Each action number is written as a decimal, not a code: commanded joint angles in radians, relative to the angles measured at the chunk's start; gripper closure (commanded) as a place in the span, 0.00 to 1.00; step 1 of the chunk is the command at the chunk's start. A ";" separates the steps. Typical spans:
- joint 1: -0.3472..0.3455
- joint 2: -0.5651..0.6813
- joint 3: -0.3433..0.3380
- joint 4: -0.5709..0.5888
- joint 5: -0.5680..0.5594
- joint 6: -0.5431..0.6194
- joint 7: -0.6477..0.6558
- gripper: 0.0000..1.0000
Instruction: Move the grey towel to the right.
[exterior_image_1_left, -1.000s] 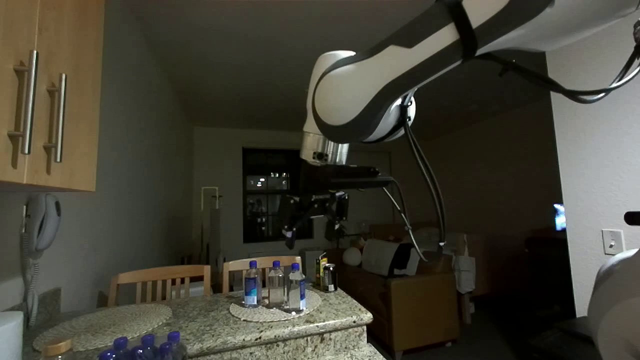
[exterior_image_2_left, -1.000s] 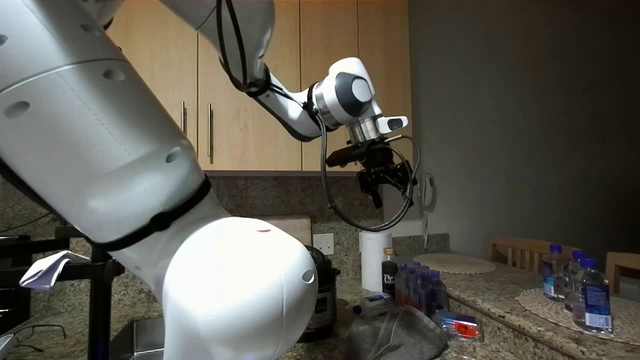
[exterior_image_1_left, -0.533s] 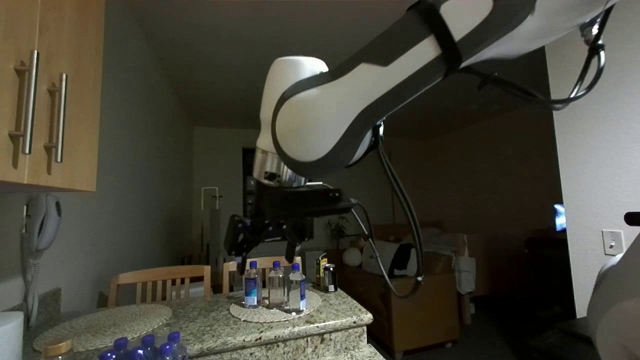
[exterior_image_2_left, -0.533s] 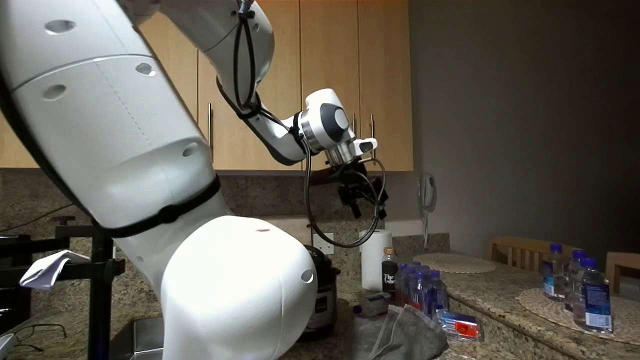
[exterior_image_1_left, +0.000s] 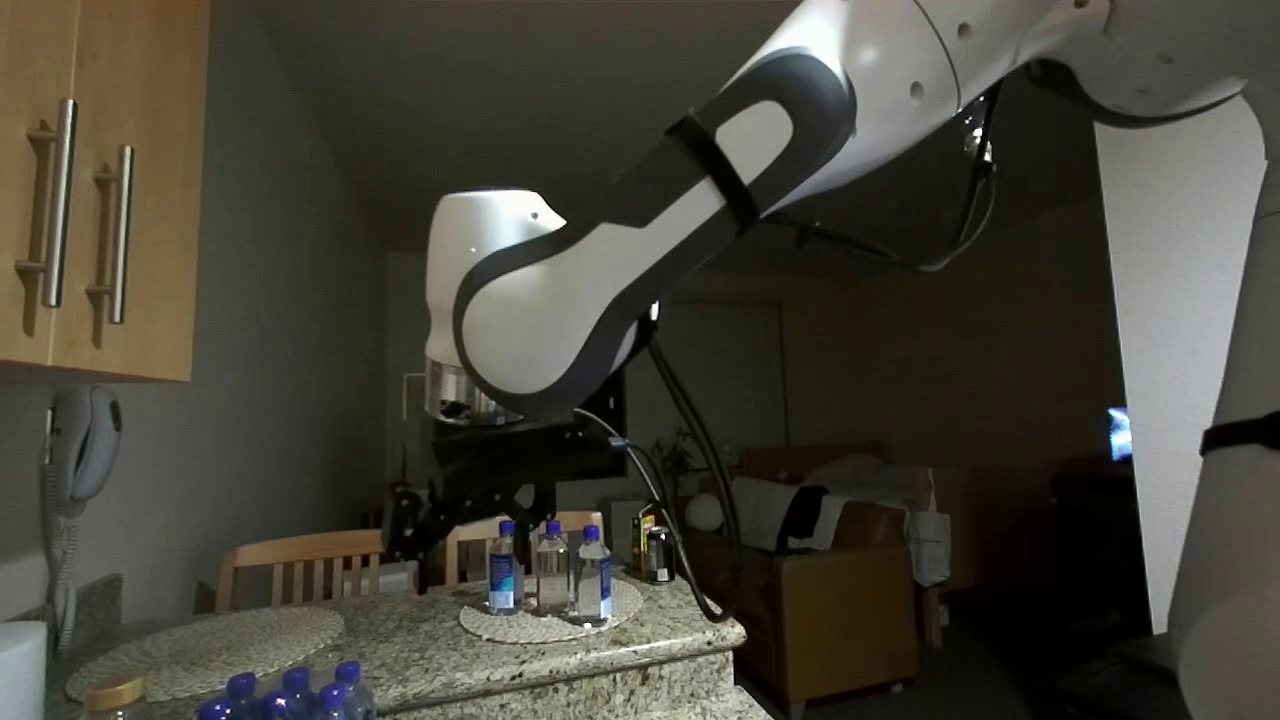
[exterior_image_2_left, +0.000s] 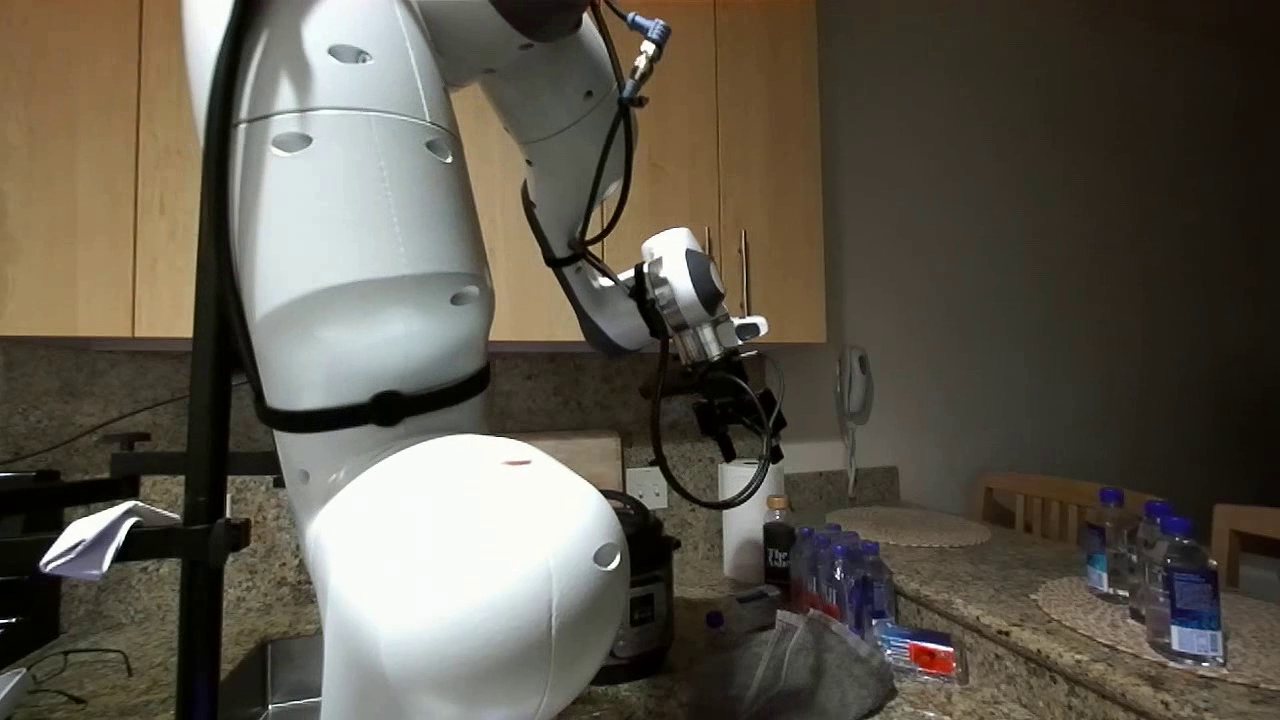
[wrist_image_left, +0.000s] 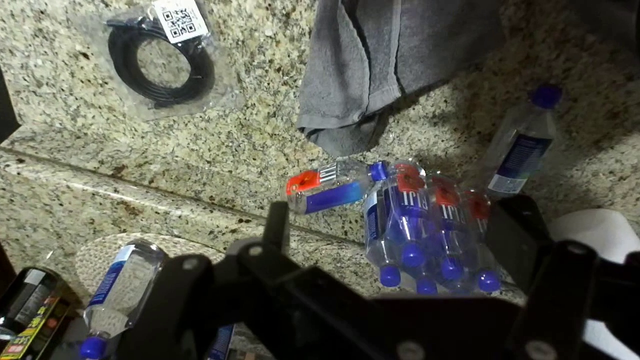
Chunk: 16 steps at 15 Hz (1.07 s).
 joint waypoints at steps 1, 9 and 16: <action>0.061 0.005 -0.059 0.000 -0.016 -0.004 0.010 0.00; 0.066 0.011 -0.059 -0.006 -0.043 0.025 0.062 0.00; 0.104 0.123 -0.118 0.023 -0.029 0.041 0.029 0.00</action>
